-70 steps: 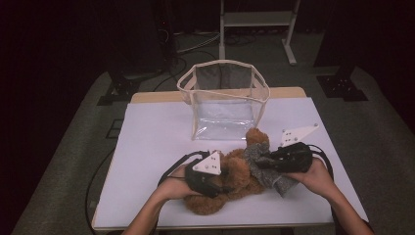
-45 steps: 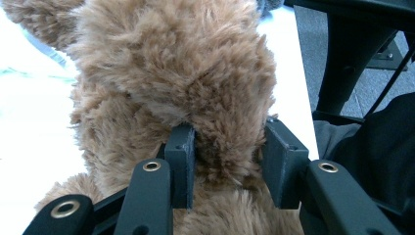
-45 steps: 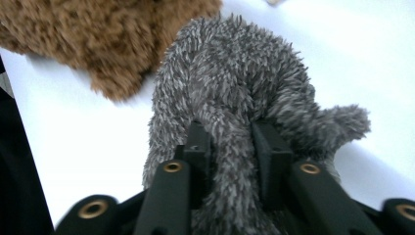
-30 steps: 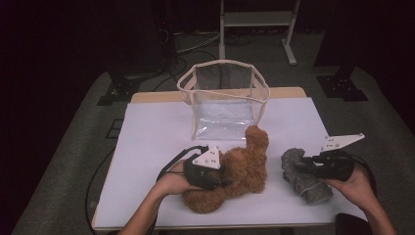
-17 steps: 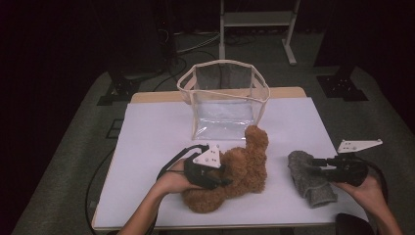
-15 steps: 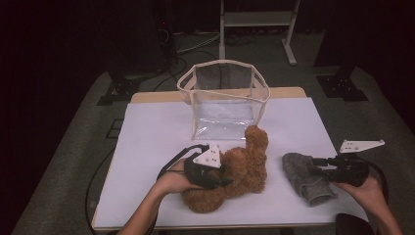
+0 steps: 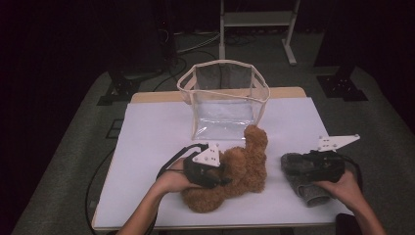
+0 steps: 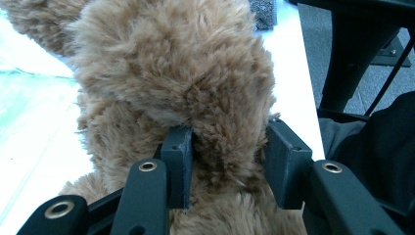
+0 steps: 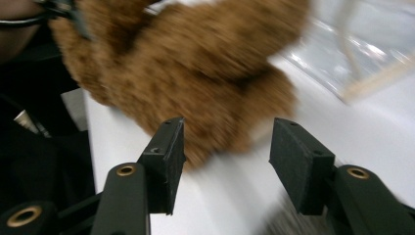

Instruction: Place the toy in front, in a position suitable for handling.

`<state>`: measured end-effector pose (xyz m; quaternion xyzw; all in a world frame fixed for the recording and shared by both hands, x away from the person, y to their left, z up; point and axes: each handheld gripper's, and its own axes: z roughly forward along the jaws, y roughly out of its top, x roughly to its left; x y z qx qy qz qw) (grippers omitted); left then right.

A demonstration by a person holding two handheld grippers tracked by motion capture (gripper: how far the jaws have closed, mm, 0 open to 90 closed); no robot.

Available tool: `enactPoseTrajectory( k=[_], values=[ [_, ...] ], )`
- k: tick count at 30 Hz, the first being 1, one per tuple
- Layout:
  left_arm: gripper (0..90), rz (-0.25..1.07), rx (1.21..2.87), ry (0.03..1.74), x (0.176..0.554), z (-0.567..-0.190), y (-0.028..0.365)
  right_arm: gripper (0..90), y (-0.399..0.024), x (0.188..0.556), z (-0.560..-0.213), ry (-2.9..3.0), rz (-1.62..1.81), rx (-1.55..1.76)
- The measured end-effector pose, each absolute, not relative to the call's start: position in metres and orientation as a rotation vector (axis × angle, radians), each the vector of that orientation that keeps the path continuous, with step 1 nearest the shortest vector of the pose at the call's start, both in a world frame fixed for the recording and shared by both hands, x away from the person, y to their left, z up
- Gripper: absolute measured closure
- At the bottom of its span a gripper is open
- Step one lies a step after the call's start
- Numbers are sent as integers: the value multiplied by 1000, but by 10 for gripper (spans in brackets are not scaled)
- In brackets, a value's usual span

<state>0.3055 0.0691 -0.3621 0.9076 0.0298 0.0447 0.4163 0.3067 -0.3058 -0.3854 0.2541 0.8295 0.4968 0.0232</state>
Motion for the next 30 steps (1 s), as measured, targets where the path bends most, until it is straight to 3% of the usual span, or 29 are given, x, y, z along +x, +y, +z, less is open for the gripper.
enactPoseTrajectory(
  k=[2,13,17,22,30],
  values=[
    [582,115,2280,72,306,-362,69,426,-277,312,-379,2614,1589,662],
    [582,141,2279,94,308,-360,75,304,-225,343,-390,2717,1581,565],
    [567,179,2288,118,306,-359,81,343,-209,345,-393,2706,1509,544],
    [473,228,2300,149,299,-361,93,386,-194,351,-396,2692,1471,586],
    [362,293,2273,218,281,-359,123,389,-192,359,-400,2681,1514,641]
  ],
)
